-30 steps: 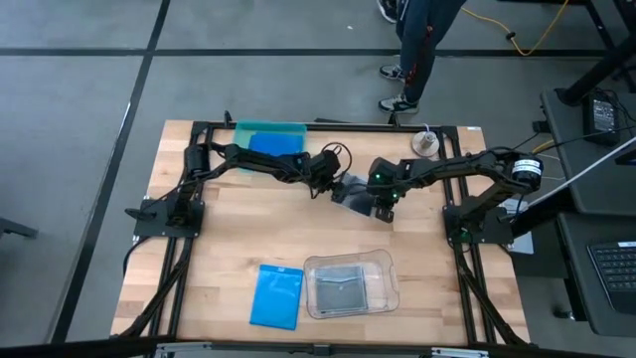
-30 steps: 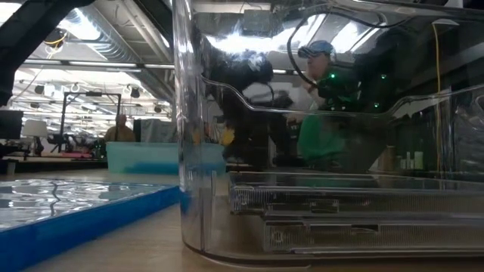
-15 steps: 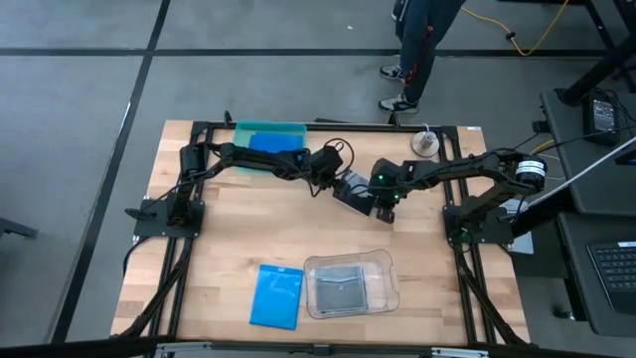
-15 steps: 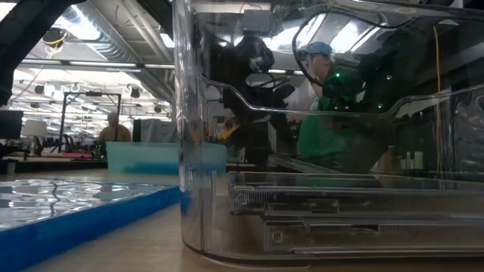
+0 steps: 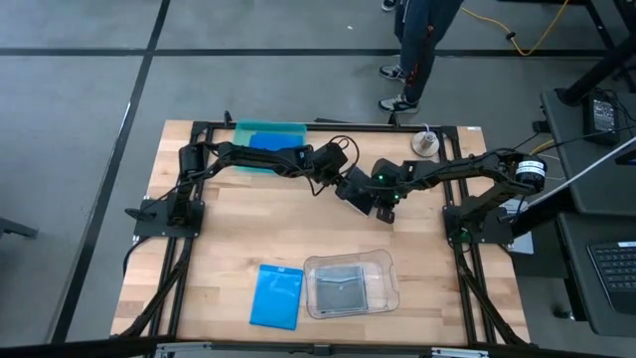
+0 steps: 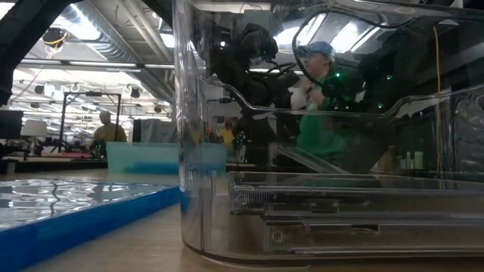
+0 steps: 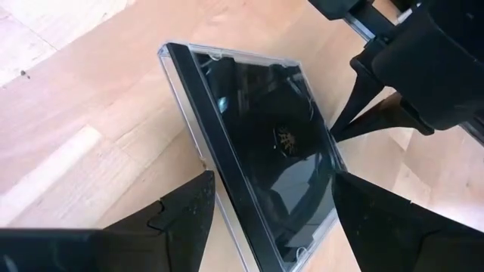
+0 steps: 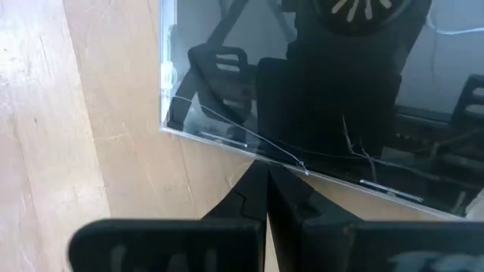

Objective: Pick & place jewel cases by type
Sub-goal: Put the black CD case into the transparent bin

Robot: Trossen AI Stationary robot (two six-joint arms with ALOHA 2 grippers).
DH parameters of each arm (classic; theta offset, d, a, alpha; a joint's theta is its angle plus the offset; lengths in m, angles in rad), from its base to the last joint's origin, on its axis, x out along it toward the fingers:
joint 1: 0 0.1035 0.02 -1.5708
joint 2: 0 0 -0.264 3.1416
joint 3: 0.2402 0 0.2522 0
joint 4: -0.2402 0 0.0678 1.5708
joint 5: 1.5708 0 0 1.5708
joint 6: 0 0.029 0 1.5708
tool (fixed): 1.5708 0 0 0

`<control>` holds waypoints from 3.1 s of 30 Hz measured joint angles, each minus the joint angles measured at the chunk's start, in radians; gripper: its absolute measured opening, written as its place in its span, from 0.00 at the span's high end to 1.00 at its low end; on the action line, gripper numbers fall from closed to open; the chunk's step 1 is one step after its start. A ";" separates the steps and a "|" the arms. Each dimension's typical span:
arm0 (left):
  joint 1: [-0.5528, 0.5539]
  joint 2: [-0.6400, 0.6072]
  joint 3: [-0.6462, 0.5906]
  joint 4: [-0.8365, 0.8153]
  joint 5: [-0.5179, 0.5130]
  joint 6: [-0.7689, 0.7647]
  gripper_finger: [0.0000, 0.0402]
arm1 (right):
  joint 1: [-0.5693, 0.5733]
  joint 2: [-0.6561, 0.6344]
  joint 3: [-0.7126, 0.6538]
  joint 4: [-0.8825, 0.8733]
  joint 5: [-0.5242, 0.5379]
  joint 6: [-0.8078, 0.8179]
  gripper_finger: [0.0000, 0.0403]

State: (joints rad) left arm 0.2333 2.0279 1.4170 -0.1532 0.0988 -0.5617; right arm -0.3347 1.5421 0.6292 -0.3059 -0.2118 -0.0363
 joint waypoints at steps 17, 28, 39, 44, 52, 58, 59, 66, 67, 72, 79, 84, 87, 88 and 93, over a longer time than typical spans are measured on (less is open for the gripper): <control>-0.027 0.000 0.055 0.031 -0.057 0.109 0.37 | 0.000 0.000 0.003 -0.012 0.001 -0.047 0.98; -0.032 0.008 0.052 0.028 -0.061 0.114 0.37 | 0.000 0.000 0.003 -0.022 0.001 -0.053 0.98; -0.056 0.009 0.052 0.054 -0.080 0.171 0.38 | 0.000 -0.001 0.003 -0.038 -0.013 -0.083 0.98; -0.067 0.009 0.052 0.057 -0.099 0.217 0.40 | 0.000 -0.002 0.003 -0.044 -0.015 -0.105 0.98; -0.072 0.022 0.052 0.051 -0.104 0.219 0.41 | 0.000 -0.002 0.002 -0.045 -0.014 -0.126 0.98; -0.072 0.065 0.050 0.056 -0.096 0.161 0.41 | 0.001 -0.016 -0.001 -0.070 -0.022 -0.126 0.98; -0.072 0.072 0.050 0.056 -0.090 0.152 0.41 | 0.001 -0.023 -0.002 -0.082 -0.026 -0.126 0.98; -0.066 0.184 0.138 -0.085 0.086 0.096 0.41 | 0.001 -0.094 -0.014 -0.182 0.005 -0.133 0.98; -0.065 0.192 0.150 -0.088 0.088 0.092 0.41 | 0.000 -0.102 -0.020 -0.186 0.011 -0.133 0.98; -0.055 0.205 0.161 -0.080 0.096 0.045 0.41 | -0.001 -0.116 -0.070 -0.136 0.012 -0.130 0.98; -0.038 0.220 0.161 -0.057 0.127 -0.068 0.41 | -0.001 -0.146 -0.110 -0.086 0.008 -0.132 0.98; -0.025 0.247 0.165 -0.044 0.184 -0.163 0.41 | 0.000 -0.180 -0.117 -0.081 0.023 -0.130 0.98; -0.025 0.248 0.165 -0.038 0.175 -0.162 0.41 | 0.000 -0.180 -0.117 -0.081 0.023 -0.127 0.98; -0.025 0.248 0.165 -0.033 0.175 -0.166 0.41 | 0.000 -0.180 -0.117 -0.081 0.023 -0.127 0.98; -0.020 0.250 0.163 -0.016 0.191 -0.186 0.41 | 0.000 -0.180 -0.117 -0.083 0.023 -0.127 0.98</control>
State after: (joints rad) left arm 0.2131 2.2781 1.5803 -0.1687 0.2900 -0.7472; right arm -0.3344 1.3624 0.5121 -0.3891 -0.1890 -0.1637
